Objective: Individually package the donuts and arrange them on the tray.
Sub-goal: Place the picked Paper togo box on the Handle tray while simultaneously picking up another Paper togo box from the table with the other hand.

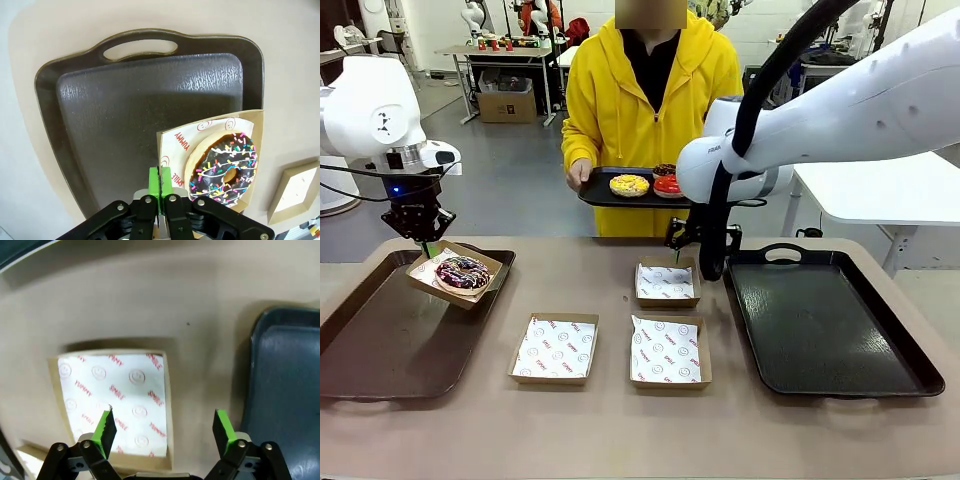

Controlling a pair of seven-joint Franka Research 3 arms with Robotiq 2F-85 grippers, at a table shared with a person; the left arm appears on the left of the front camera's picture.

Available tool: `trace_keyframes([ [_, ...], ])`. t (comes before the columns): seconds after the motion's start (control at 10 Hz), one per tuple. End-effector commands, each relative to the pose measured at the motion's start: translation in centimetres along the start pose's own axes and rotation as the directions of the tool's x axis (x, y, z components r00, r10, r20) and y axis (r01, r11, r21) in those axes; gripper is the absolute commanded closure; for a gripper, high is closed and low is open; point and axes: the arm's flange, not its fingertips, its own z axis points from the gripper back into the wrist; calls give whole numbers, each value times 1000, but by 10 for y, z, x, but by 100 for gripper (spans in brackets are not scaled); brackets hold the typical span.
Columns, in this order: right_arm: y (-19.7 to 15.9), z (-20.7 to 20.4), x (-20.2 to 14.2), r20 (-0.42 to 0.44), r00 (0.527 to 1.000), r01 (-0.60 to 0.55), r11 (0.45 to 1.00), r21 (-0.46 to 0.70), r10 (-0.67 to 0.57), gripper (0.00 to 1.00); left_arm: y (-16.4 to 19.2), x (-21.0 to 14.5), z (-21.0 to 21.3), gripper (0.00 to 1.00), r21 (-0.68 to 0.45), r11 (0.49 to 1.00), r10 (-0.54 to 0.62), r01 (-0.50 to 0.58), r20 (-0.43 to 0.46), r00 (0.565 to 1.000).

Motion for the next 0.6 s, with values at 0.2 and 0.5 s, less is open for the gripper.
trace_keyframes([
  [0.2,10,-18,22,-23,1000,11,1000,-18,-12,0,1,-1,2,99,1,1000,3,-3,1,1000],
  [0.5,7,-21,22,-71,997,25,999,-32,-27,100,1,-1,2,99,1,1000,3,-3,1,1000],
])
